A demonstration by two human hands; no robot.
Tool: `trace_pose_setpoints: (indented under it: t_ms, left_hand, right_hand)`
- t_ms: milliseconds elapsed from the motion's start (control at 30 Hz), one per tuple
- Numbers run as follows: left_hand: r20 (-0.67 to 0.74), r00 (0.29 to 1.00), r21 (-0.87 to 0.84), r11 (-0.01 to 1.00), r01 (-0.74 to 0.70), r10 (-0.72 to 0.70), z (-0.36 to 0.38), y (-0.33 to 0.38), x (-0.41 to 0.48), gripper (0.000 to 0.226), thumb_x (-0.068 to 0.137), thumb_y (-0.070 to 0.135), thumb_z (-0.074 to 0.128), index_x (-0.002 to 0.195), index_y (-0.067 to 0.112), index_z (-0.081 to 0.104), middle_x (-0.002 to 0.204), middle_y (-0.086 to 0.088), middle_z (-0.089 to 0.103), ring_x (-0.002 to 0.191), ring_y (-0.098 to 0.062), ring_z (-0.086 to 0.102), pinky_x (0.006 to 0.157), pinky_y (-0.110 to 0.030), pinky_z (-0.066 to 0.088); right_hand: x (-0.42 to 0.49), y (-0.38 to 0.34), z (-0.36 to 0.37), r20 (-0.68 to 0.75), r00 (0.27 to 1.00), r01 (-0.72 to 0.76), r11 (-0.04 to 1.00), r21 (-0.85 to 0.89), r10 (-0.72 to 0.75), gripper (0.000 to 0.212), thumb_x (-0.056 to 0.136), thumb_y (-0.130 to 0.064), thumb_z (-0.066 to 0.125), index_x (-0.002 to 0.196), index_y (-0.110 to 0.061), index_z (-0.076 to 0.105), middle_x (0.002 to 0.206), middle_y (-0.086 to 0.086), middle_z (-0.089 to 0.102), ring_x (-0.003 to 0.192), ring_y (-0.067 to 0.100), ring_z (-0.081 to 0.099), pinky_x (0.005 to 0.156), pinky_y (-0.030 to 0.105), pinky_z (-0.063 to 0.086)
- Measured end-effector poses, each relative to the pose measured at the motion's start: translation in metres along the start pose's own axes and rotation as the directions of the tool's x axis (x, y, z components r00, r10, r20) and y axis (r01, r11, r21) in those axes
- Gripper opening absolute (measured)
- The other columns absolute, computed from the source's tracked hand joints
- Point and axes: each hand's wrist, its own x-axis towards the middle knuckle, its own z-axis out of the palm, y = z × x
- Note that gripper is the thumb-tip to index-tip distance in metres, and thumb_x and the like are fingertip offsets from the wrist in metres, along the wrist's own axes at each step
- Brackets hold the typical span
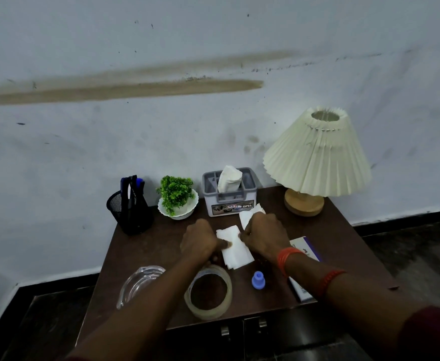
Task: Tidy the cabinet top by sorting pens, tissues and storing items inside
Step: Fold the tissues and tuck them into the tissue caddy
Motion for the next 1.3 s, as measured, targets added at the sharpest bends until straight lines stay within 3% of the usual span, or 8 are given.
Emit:
trace_pose_setpoints:
  t_ms: [233, 400, 500, 600, 767, 933, 1133, 1300]
  left_hand:
    - [0.065, 0.995, -0.132, 0.987, 0.090, -0.082, 0.005, -0.002, 0.002, 0.032, 0.068, 0.027, 0.085, 0.059, 0.003, 0.066, 0.044, -0.006, 0.064, 0.039, -0.019, 0.061, 0.044, -0.026, 0.049]
    - [0.015, 1.000, -0.174, 0.984, 0.026, -0.024, 0.007, -0.009, 0.005, 0.023, 0.068, 0.034, 0.083, 0.069, 0.012, 0.076, 0.050, -0.005, 0.069, 0.043, -0.014, 0.064, 0.053, -0.032, 0.057]
    - [0.001, 0.999, -0.266, 0.963, 0.039, -0.041, 0.007, -0.009, 0.004, 0.018, 0.070, 0.029, 0.085, 0.075, 0.016, 0.074, 0.051, -0.005, 0.069, 0.037, -0.010, 0.059, 0.039, -0.021, 0.044]
    - [-0.012, 0.999, -0.354, 0.934, 0.044, -0.051, 0.007, -0.010, 0.005, 0.022, 0.068, 0.023, 0.088, 0.078, 0.018, 0.069, 0.054, -0.008, 0.069, 0.040, -0.013, 0.060, 0.037, -0.020, 0.042]
    - [0.037, 0.999, -0.570, 0.821, 0.032, -0.013, 0.002, -0.009, 0.003, 0.047, 0.072, 0.017, 0.087, 0.110, 0.010, 0.061, 0.090, -0.007, 0.073, 0.055, -0.018, 0.062, 0.033, -0.022, 0.042]
    - [0.164, 0.979, -0.681, 0.732, 0.025, 0.118, -0.020, 0.002, 0.006, 0.043, 0.078, 0.012, 0.080, 0.117, 0.010, 0.061, 0.097, 0.002, 0.075, 0.061, -0.011, 0.068, 0.036, -0.020, 0.046]
    - [-0.055, 0.982, -0.634, 0.753, -0.175, 0.182, -0.046, 0.023, 0.019, 0.029, 0.077, 0.008, 0.081, 0.101, -0.001, 0.069, 0.075, -0.006, 0.073, 0.050, -0.007, 0.066, 0.038, -0.022, 0.051]
    - [-0.240, 0.944, -0.533, 0.782, -0.323, 0.227, -0.056, 0.039, 0.039, 0.020, 0.073, 0.009, 0.085, 0.087, 0.001, 0.071, 0.075, -0.010, 0.072, 0.053, -0.014, 0.068, 0.044, -0.025, 0.055]
  right_hand:
    - [-0.004, -0.003, 0.010, 0.046, 0.994, -0.096, 0.995, 0.028, 0.094, 0.042, 0.078, -0.033, 0.072, 0.111, -0.009, 0.059, 0.120, 0.015, 0.061, 0.113, 0.030, 0.058, 0.088, 0.033, 0.049]
    - [-0.004, -0.004, 0.015, 0.055, 0.988, -0.151, 0.979, 0.135, 0.144, 0.035, 0.067, -0.038, 0.067, 0.097, -0.020, 0.073, 0.105, 0.006, 0.071, 0.102, 0.024, 0.064, 0.083, 0.030, 0.055]
    - [-0.009, -0.008, 0.009, 0.046, 0.983, -0.184, 0.947, 0.265, 0.179, 0.022, 0.063, -0.036, 0.066, 0.080, -0.024, 0.073, 0.087, 0.003, 0.075, 0.091, 0.018, 0.069, 0.082, 0.030, 0.056]
    - [-0.012, -0.012, 0.001, 0.037, 0.988, -0.155, 0.925, 0.347, 0.151, 0.009, 0.067, -0.028, 0.072, 0.069, -0.030, 0.063, 0.089, -0.003, 0.075, 0.092, 0.016, 0.067, 0.083, 0.026, 0.053]
    - [-0.007, -0.012, -0.019, 0.024, 0.999, -0.051, 0.925, 0.378, 0.045, 0.036, 0.069, -0.028, 0.073, 0.105, -0.030, 0.071, 0.088, -0.007, 0.076, 0.095, 0.012, 0.068, 0.087, 0.032, 0.054]
    - [0.003, -0.015, -0.047, -0.059, 0.994, 0.108, 0.905, 0.411, -0.092, 0.022, 0.076, -0.022, 0.071, 0.096, -0.024, 0.077, 0.091, -0.006, 0.076, 0.086, 0.009, 0.069, 0.084, 0.031, 0.055]
    - [0.020, -0.025, -0.065, -0.194, 0.977, 0.168, 0.873, 0.458, -0.087, 0.018, 0.075, -0.017, 0.075, 0.092, -0.017, 0.075, 0.082, 0.001, 0.076, 0.083, 0.014, 0.070, 0.086, 0.036, 0.055]
    - [0.039, -0.035, -0.069, -0.280, 0.949, 0.224, 0.933, 0.283, -0.143, 0.019, 0.078, -0.022, 0.072, 0.096, -0.017, 0.074, 0.085, 0.000, 0.075, 0.080, 0.009, 0.064, 0.062, 0.007, 0.036]
